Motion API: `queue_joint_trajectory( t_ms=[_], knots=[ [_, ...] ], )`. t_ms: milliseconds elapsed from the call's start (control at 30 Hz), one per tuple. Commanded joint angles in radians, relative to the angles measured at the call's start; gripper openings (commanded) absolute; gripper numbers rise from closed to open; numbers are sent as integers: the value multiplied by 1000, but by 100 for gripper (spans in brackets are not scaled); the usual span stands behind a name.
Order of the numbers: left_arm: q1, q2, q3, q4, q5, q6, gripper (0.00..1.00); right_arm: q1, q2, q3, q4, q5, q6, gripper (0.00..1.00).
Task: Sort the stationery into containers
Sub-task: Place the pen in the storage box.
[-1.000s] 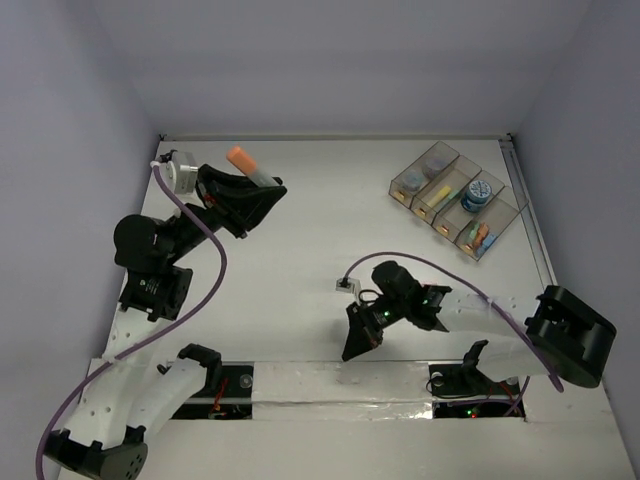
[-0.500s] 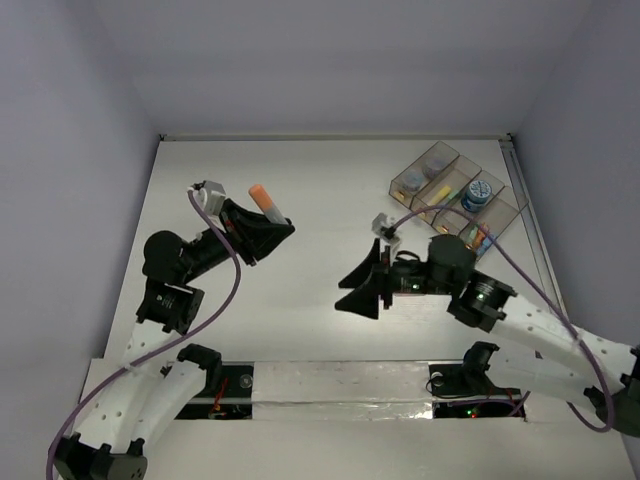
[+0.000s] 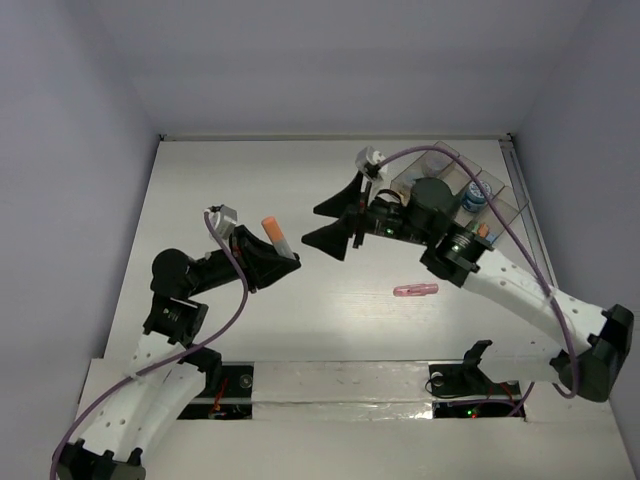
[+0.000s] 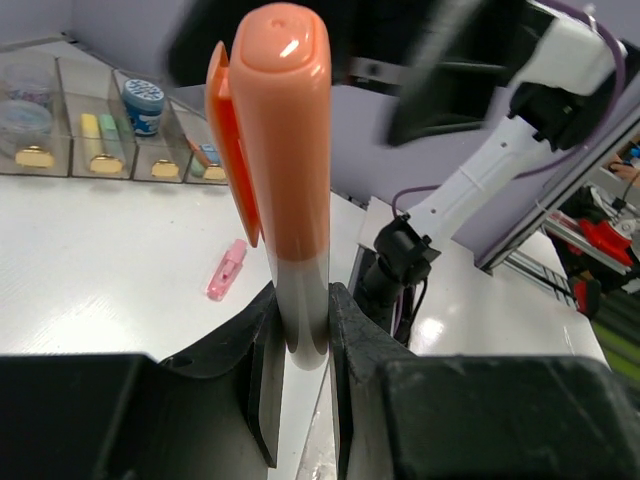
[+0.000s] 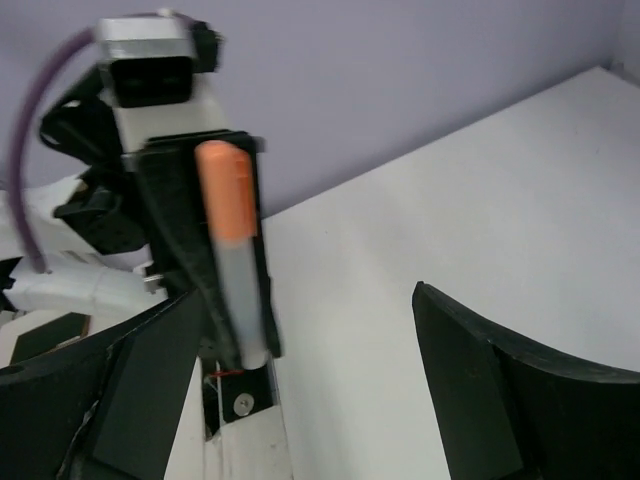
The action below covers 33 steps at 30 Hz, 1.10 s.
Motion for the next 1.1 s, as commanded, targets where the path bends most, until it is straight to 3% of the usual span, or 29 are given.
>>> queue_joint_trajectory(
  t_ms=[0, 100, 300, 467, 700, 1067],
  knots=[
    [-8, -17, -2, 85, 72, -9, 0, -30, 99, 99, 36, -134, 18, 90],
    [-19, -17, 0, 88, 78, -7, 0, -53, 172, 133, 79, -229, 62, 90],
    [-19, -3, 3, 88, 92, -7, 0, -53, 233, 142, 161, -352, 127, 78],
    [-19, 6, 1, 83, 75, -10, 0, -53, 202, 90, 192, -340, 128, 68],
    [-19, 17, 3, 83, 51, -10, 0, -53, 109, 16, 186, -268, 86, 67],
    [-19, 37, 5, 76, 52, -7, 0, -53, 269, 105, 256, -486, 193, 67]
  ],
)
